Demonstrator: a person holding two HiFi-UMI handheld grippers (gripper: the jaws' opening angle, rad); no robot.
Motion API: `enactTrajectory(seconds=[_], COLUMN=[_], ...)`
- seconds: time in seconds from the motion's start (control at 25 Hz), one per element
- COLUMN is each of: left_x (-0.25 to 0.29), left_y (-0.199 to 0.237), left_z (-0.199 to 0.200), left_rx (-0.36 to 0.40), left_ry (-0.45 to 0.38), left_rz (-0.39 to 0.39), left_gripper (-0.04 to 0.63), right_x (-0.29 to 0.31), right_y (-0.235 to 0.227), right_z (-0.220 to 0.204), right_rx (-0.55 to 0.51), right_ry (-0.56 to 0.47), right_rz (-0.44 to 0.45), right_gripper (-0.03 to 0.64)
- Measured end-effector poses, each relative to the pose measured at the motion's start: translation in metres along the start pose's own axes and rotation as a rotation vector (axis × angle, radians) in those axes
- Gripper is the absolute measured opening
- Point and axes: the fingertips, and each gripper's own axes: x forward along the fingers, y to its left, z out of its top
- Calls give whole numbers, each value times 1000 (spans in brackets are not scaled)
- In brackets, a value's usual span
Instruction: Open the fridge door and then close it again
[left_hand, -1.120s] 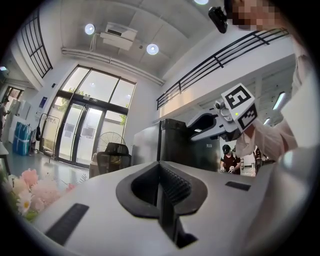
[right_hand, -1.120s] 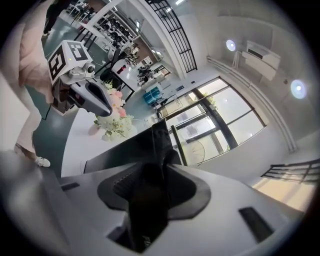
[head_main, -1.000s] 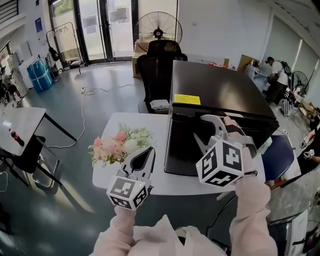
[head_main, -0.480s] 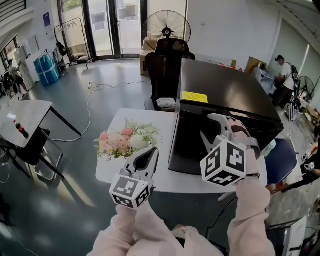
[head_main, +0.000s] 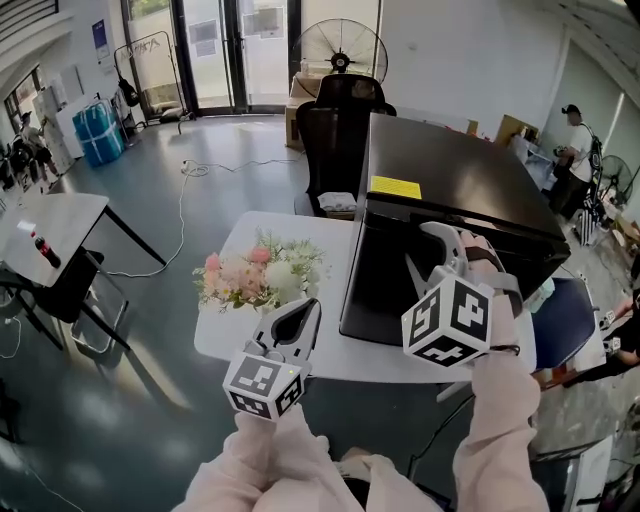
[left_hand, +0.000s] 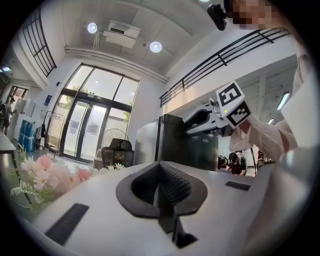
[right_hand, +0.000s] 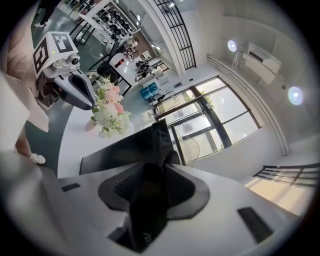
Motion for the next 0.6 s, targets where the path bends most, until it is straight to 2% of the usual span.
enactTrajectory(seconds=[0.6], left_x=[-20], left_y=[-7], left_z=[-8], left_rx=[-12], left_ry=[9], left_rz=[75], left_gripper=[11], right_x=[-4], right_y=[3], right_z=[1], right_rx=[-37], right_ry=[-11], right_rz=[-28], right_gripper=[126])
